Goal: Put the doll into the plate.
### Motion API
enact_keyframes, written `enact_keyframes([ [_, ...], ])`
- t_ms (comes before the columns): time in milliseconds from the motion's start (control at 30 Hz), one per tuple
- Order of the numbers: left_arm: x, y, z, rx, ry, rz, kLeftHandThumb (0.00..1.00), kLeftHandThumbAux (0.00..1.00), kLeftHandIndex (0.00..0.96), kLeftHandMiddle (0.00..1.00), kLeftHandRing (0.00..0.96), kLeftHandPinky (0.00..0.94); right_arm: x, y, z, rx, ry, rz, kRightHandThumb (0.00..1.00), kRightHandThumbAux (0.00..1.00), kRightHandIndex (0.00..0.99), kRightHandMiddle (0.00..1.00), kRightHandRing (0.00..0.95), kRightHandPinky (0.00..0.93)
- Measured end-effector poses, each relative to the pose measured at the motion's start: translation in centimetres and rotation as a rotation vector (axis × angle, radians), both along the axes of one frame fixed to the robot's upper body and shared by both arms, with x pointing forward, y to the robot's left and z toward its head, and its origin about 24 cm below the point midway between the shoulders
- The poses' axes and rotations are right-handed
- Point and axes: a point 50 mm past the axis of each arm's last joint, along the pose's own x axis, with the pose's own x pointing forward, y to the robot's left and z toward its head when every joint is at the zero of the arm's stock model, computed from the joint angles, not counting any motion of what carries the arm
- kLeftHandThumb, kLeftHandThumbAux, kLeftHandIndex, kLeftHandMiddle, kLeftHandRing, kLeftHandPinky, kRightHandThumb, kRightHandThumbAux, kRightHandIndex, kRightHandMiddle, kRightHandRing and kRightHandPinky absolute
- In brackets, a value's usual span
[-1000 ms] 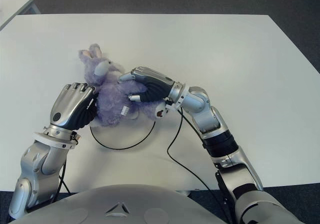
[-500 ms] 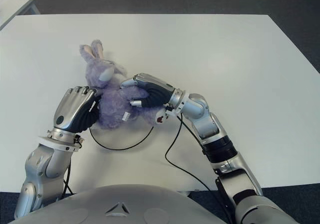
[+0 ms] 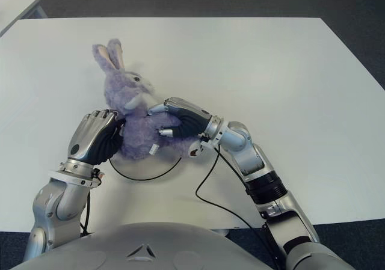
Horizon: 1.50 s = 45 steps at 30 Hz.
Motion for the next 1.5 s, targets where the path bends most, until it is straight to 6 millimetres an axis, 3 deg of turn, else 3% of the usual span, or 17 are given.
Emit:
enact_keyframes([
  [333, 0.0, 0.1, -0.6, -0.034, -0.01, 0.004, 0.854, 0.662, 0.406, 0.584, 0.794, 0.794, 0.3, -0.6, -0.4, -0.094, 0.051, -0.002, 0.7, 0.712, 0.434, 0.796, 0.797, 0.784],
  [400, 0.1, 0.1, -0.8, -0.039, 0.0, -0.005, 0.847, 0.663, 0.398, 0.579, 0.757, 0.705, 0.3, -0.7, -0.4, -0.107, 0.057, -0.006, 0.697, 0.713, 0.431, 0.779, 0.782, 0.787],
  [500, 0.2, 0.2, -1.2, -0.044, 0.015, -0.031, 0.843, 0.664, 0.392, 0.574, 0.73, 0.66, 0.3, -0.9, -0.4, -0.13, 0.061, -0.013, 0.696, 0.713, 0.429, 0.77, 0.773, 0.786],
  [667, 0.4, 0.3, -1.3, -0.046, 0.029, -0.058, 0.84, 0.666, 0.386, 0.57, 0.704, 0.645, 0.3, -0.9, -0.3, -0.154, 0.054, -0.021, 0.693, 0.713, 0.427, 0.76, 0.764, 0.784],
  [733, 0.4, 0.4, -1.4, -0.047, 0.043, -0.071, 0.846, 0.657, 0.436, 0.495, 0.687, 0.635, 0.3, -1.0, -0.3, -0.165, 0.049, -0.023, 0.691, 0.714, 0.426, 0.755, 0.759, 0.782],
  [1167, 0.7, 0.6, -1.6, -0.067, 0.126, -0.073, 0.841, 0.658, 0.434, 0.488, 0.669, 0.641, 0.3, -0.9, -0.3, -0.203, 0.025, -0.028, 0.687, 0.716, 0.422, 0.744, 0.753, 0.787],
  [1367, 0.7, 0.7, -1.6, -0.074, 0.13, -0.076, 0.837, 0.66, 0.433, 0.488, 0.67, 0.644, 0.3, -0.9, -0.3, -0.213, 0.027, -0.037, 0.686, 0.716, 0.421, 0.719, 0.726, 0.74],
  [1500, 0.7, 0.7, -1.7, -0.077, 0.132, -0.08, 0.837, 0.661, 0.433, 0.486, 0.646, 0.587, 0.4, -0.9, -0.3, -0.224, 0.029, -0.042, 0.68, 0.718, 0.418, 0.675, 0.672, 0.64],
])
